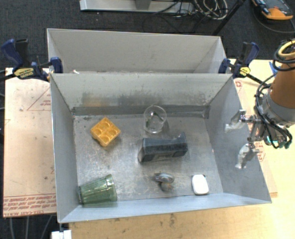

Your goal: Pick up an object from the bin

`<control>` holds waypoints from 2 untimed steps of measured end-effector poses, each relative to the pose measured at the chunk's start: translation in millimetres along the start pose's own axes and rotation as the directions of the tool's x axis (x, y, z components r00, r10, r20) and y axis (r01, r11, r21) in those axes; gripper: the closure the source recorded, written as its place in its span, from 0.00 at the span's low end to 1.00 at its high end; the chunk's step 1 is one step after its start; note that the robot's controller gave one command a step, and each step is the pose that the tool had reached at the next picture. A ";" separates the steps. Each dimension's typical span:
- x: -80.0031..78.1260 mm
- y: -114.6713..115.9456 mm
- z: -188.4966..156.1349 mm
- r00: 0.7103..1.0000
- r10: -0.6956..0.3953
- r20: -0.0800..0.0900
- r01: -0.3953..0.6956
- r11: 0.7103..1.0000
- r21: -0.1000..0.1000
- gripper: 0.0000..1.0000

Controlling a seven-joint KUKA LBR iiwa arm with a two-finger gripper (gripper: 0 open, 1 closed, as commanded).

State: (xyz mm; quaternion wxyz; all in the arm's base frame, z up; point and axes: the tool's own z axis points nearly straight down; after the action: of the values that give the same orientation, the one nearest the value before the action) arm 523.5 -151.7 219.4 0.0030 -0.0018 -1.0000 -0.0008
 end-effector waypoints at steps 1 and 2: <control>-1.7 0.7 -3.6 1.000 -0.003 0.007 0.003 1.000 0.001 0.00; -10.7 29.8 35.7 0.996 -0.086 0.011 0.085 0.996 0.004 0.00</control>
Offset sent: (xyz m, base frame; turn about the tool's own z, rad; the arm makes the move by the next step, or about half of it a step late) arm 0.0225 0.0805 -0.1053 -0.2305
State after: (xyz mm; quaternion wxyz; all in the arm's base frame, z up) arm 534.1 -121.9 183.7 -0.0028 0.0410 -0.9992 0.0007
